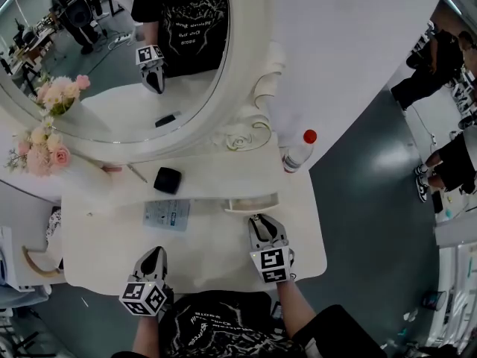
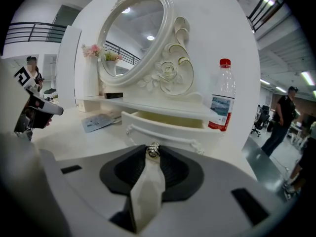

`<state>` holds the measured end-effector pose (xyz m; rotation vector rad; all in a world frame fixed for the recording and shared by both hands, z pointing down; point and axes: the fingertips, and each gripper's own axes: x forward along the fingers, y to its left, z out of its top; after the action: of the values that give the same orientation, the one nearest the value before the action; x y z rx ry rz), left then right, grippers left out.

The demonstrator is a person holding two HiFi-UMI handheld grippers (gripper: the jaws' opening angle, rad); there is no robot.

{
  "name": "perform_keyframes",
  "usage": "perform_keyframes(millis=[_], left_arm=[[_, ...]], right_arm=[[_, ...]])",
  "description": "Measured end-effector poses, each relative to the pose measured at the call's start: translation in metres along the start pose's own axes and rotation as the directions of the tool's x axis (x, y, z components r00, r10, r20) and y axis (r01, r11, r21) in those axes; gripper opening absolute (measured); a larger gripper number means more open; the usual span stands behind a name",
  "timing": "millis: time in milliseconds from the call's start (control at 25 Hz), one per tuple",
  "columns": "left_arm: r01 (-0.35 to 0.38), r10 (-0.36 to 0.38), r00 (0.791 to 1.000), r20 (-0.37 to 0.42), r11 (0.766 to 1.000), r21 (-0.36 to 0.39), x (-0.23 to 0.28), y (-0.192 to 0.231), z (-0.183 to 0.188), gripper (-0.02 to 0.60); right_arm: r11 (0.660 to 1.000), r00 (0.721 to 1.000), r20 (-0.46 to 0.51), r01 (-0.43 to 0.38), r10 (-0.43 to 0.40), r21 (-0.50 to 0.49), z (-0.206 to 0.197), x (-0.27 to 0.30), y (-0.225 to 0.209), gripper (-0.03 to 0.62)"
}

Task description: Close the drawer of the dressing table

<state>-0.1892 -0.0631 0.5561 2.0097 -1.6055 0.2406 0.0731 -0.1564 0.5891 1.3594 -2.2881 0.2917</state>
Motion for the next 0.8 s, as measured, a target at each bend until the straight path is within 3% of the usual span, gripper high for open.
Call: perform_keyframes(millis=[800], left_arm=[[-0.021, 0.021, 1.000, 0.001, 0.999, -0.046, -0.005, 0.007, -0.006, 0.015]], right_arm=[[1.000, 1.000, -0.012, 0.027, -0.027, 0.013, 0.006, 0.014, -0.006, 0.100]])
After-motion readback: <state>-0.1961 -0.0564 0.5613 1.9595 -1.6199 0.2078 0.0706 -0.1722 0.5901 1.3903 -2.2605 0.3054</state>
